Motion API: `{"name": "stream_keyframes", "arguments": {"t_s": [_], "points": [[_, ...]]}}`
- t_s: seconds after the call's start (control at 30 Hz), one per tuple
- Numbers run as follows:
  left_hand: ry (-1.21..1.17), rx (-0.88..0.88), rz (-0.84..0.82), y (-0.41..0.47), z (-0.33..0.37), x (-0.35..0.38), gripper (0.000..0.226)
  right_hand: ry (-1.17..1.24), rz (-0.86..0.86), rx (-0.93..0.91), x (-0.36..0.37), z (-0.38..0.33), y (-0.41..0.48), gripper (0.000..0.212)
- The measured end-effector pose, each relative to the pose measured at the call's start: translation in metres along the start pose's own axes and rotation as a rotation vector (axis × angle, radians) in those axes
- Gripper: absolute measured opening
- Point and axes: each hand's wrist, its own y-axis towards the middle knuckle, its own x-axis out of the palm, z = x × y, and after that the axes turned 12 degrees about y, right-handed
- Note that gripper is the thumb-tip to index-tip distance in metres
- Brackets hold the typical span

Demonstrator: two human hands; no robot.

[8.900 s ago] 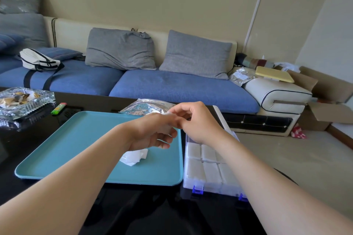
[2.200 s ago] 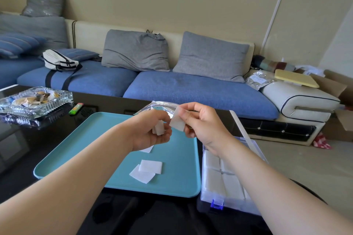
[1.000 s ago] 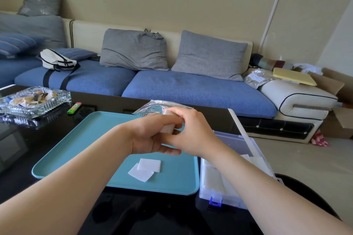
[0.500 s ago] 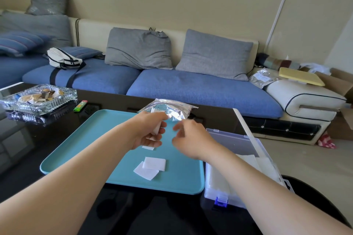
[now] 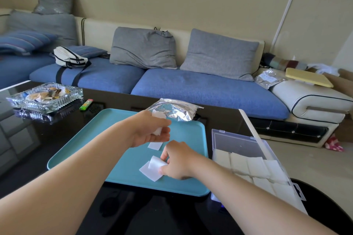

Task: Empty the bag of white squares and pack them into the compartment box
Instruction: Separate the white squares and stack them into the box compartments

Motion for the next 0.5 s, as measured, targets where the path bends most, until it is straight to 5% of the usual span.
{"name": "stream_keyframes", "arguments": {"t_s": [0.23, 0.33, 0.5], "points": [[0.061, 0.023, 0.056, -0.006, 0.002, -0.002, 0.026, 0.082, 0.012, 0.066, -0.016, 0.0, -0.005, 0.014], [0.022, 0.025, 0.071, -0.006, 0.001, -0.002, 0.03, 0.187, 0.058, 0.041, -0.03, 0.011, -0.007, 0.027], [-0.043, 0.051, 0.074, -0.007, 0.003, 0.002, 0.027, 0.81, 0.061, -0.072, -0.05, 0.021, -0.015, 0.02]]}}
